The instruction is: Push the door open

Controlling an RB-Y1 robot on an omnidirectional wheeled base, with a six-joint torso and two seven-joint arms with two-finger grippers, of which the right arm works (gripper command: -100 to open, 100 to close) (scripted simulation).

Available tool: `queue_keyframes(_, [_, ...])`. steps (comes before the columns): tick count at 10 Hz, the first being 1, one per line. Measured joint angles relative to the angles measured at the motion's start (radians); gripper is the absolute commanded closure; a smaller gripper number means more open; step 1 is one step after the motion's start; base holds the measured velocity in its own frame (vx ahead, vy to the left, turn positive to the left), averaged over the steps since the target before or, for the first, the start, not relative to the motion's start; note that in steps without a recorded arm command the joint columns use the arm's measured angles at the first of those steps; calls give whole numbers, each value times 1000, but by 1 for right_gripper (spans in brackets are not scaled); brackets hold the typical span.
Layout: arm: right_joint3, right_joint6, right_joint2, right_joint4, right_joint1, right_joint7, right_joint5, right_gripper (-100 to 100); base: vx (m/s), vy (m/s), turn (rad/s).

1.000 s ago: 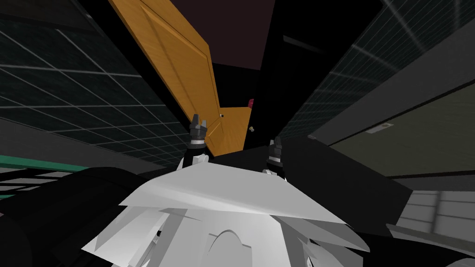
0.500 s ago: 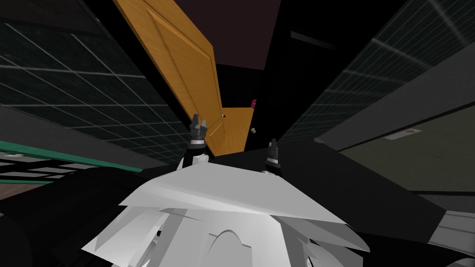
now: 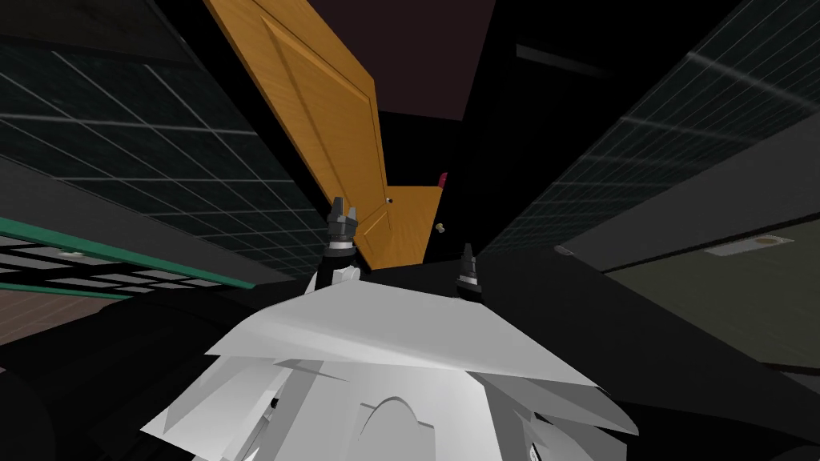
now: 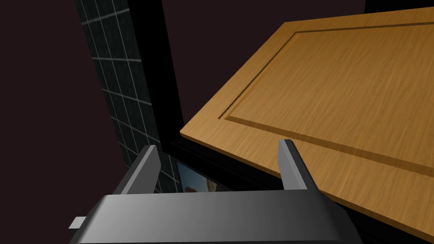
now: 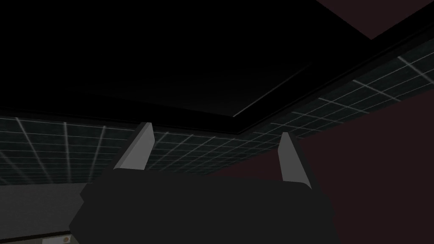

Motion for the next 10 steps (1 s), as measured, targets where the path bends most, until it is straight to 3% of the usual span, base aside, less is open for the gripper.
queue_keyframes(10, [11,-55,-21,164,-14,252,-29,-100,50,-42,103])
